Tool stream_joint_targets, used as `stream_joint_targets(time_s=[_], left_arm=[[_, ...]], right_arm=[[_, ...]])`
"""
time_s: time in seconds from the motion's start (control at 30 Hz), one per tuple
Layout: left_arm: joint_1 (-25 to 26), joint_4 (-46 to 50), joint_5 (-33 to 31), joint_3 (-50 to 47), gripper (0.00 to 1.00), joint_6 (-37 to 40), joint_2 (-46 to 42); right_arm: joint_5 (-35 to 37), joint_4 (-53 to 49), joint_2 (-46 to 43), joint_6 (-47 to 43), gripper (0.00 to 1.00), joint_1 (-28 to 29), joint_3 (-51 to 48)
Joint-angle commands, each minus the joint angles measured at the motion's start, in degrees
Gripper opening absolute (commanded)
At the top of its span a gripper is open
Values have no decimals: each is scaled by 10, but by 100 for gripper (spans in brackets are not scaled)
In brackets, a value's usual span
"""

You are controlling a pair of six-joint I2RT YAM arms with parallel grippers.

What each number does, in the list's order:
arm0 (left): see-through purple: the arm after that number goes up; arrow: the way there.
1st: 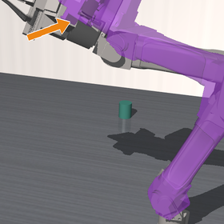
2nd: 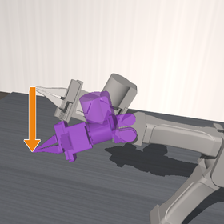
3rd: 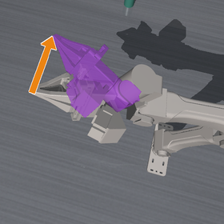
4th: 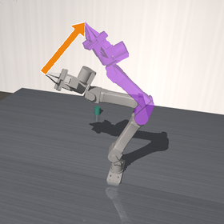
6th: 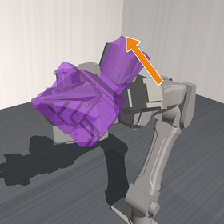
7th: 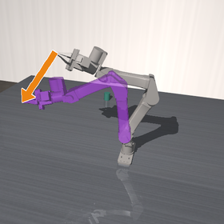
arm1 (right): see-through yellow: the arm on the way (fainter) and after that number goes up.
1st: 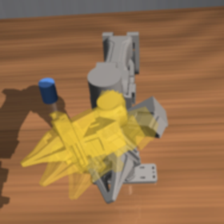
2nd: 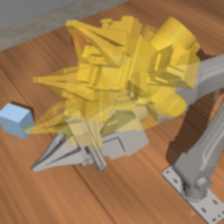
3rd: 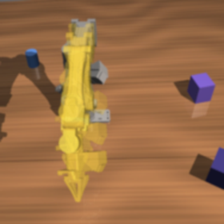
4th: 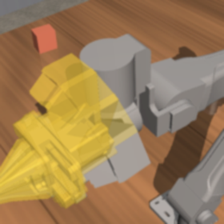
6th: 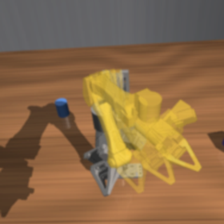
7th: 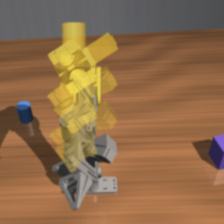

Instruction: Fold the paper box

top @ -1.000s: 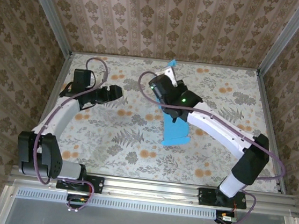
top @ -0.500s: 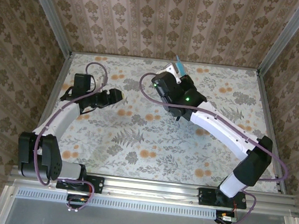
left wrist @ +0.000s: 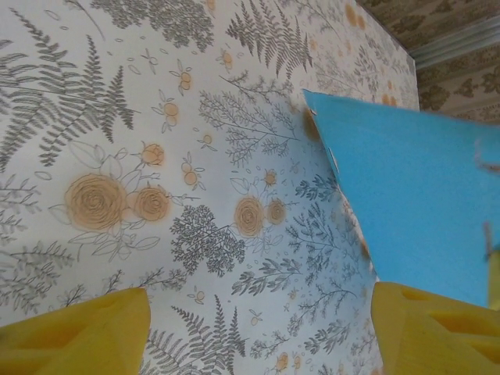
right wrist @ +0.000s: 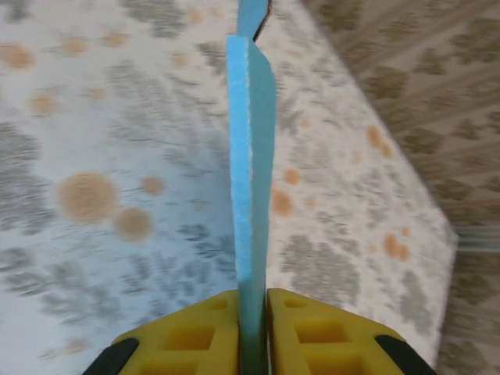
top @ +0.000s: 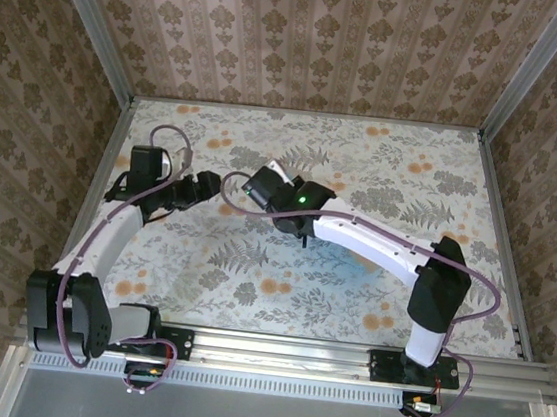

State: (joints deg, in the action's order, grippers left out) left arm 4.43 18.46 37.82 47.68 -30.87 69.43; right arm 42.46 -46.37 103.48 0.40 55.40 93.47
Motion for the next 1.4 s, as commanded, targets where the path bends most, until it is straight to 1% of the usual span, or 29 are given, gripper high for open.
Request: stream_joint_targets(time_s=[0.0,0.1,0.17,0.23,0.27,0.33,0.4,0.47,0.5,0.6,0.7,0.73,0.83,0.9,0.93,0.97,1.07,1.17,1.27,1.37], left_arm=[[-9,33,-25,-11,74,-16,-28],[-14,39,-30,-23,74,-19,-46],[-12,39,-27,-29,74,-17,-52],[0,49,-28,-31,74,-8,-56],[7,55,-33,-31,74,-5,-59],[13,55,-37,-40,74,-11,-65],[16,47,-38,-50,74,-19,-73],[26,46,-42,-56,74,-25,-77],[36,46,-47,-58,74,-28,-78],[77,39,-74,-68,74,-49,-74],[126,25,-104,-81,74,-80,-65],[141,22,-117,-85,74,-89,-62],[181,15,-151,-96,73,-123,-48],[208,2,-169,-105,71,-151,-36],[213,-5,-177,-110,71,-161,-29],[236,-11,-187,-112,70,-171,-19],[269,-27,-211,-112,69,-192,14],[292,-57,-221,-112,67,-209,49],[307,-71,-225,-96,64,-213,89],[317,-78,-228,-80,61,-213,122]], right_arm=[[-94,-15,2,71,26,20,39],[-145,-5,9,104,39,24,45],[-185,16,-1,119,42,23,35],[-241,39,-19,133,48,14,21],[-281,52,-32,142,52,3,11],[-385,91,-63,167,58,-27,-24],[-502,151,-109,207,64,-72,-87],[-573,213,-148,238,66,-115,-139],[-590,222,-162,244,66,-132,-153],[-605,216,-188,226,73,-180,-181],[-629,208,-187,202,81,-235,-198],[-631,206,-183,193,83,-251,-201],[-639,190,-148,160,83,-302,-194],[-647,181,-117,134,82,-330,-186],[-646,177,-104,122,82,-338,-184],[-634,170,-92,111,81,-344,-182],[-576,159,-73,93,78,-346,-191],[-541,165,-75,107,76,-346,-231],[-512,185,-83,131,70,-347,-282],[-505,207,-92,152,66,-354,-330]])
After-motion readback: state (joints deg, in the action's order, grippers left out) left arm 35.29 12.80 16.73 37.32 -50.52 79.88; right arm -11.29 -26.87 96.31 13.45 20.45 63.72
